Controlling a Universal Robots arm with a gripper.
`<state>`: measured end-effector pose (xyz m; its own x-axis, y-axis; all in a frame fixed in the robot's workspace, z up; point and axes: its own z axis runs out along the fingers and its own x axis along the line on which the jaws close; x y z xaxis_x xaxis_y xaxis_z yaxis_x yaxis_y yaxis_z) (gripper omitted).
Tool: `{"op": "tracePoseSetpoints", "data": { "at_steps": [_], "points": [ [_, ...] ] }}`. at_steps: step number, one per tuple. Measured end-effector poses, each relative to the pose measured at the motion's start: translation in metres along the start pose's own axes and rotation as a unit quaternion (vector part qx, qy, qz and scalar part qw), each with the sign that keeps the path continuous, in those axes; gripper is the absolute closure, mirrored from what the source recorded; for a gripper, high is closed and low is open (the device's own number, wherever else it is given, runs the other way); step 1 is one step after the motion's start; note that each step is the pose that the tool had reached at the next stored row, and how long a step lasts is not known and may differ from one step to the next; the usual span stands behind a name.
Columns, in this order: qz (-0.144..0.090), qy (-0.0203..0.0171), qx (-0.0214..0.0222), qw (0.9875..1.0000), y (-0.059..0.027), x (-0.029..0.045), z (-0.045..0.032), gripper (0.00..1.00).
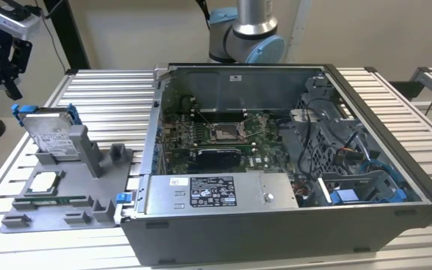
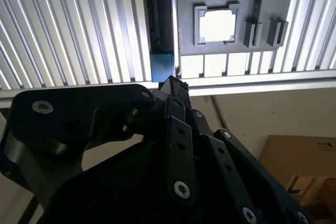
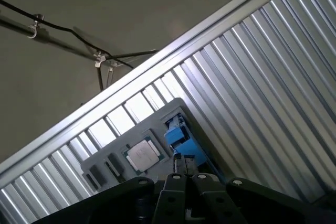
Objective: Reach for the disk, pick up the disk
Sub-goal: 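Pick up the disk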
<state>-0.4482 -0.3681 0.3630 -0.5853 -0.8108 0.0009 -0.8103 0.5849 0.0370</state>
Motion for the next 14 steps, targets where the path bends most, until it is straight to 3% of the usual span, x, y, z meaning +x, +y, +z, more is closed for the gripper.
{"op": "tracePoseSetpoints", "data": {
  "at_steps": [9, 14],
  "points": [
    [-0.025, -0.0001, 0.0016, 0.9997, 0.0000, -0.0001, 0.0001, 1.00],
    [-0.062, 0.0011, 0.0017, 0.9981, 0.0000, 0.0000, 0.0008, 1.00]
  ]
}}
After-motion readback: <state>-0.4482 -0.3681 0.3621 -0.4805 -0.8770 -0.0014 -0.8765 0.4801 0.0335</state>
